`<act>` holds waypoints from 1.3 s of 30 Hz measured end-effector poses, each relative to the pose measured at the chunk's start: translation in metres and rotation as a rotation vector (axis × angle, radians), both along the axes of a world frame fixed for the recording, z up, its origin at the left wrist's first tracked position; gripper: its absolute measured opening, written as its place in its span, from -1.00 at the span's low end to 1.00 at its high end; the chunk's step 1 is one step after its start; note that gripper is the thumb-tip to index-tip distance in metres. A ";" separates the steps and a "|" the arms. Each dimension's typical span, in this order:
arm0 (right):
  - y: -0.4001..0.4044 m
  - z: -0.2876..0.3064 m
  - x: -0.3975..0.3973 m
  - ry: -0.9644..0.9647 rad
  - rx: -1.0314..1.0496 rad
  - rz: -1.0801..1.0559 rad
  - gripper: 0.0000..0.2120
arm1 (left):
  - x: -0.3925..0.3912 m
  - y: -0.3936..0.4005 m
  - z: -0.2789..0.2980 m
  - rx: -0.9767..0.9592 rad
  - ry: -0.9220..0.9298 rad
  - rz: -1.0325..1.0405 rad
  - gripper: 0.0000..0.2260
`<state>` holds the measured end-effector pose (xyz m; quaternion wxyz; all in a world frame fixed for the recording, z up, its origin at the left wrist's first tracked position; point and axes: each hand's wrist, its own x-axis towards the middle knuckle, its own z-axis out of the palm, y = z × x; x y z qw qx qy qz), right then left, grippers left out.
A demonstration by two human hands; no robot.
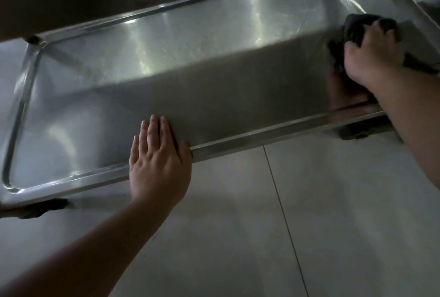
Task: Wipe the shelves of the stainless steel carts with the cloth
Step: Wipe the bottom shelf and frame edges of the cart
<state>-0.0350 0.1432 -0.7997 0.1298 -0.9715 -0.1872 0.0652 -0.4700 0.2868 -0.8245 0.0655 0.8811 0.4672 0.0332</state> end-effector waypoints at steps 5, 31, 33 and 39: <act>0.042 0.005 -0.091 0.042 0.096 0.609 -0.50 | 0.000 -0.001 0.001 0.015 -0.002 0.012 -0.33; 0.106 0.004 -0.199 0.076 0.047 1.023 -0.35 | 0.000 0.000 0.003 -0.045 0.050 -0.007 -0.36; 0.062 -0.001 -0.184 0.066 0.087 1.041 -0.33 | -0.001 0.000 0.004 -0.049 0.048 -0.015 -0.34; -0.055 -0.020 -0.054 -0.057 0.108 0.295 -0.32 | -0.001 0.000 0.003 -0.047 0.036 -0.016 -0.34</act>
